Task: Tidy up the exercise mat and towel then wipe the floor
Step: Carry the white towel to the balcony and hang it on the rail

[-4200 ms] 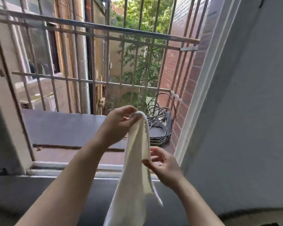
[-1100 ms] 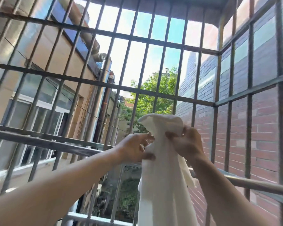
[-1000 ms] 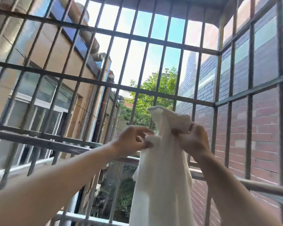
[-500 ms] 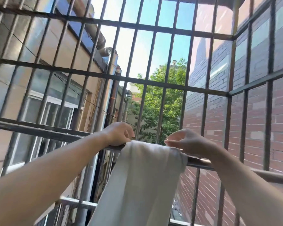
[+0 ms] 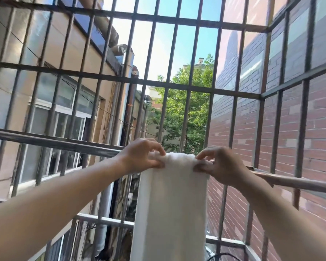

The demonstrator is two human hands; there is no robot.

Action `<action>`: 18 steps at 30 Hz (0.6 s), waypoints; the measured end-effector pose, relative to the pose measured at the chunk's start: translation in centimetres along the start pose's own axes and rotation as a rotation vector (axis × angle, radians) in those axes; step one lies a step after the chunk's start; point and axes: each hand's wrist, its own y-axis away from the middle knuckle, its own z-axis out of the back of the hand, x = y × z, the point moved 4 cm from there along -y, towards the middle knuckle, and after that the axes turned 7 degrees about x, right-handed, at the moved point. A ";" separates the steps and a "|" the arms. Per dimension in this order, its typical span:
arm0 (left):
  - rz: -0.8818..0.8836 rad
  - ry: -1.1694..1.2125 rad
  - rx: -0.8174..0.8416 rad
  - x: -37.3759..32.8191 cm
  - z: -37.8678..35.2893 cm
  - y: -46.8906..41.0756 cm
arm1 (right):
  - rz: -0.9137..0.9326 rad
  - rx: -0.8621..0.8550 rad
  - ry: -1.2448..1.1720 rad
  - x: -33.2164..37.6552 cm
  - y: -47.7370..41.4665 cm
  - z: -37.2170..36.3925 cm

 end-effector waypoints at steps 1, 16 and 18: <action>0.001 0.031 -0.016 0.0 0.1 -0.1 | 0.004 -0.015 -0.014 0.0 -0.1 0.2; 0.174 0.175 -0.004 0.6 0.3 -2.2 | -0.175 -0.016 -0.245 -3.3 -3.1 0.7; 0.131 0.060 0.035 -0.5 -0.6 -1.7 | -0.136 0.000 -0.231 -3.0 -2.0 0.9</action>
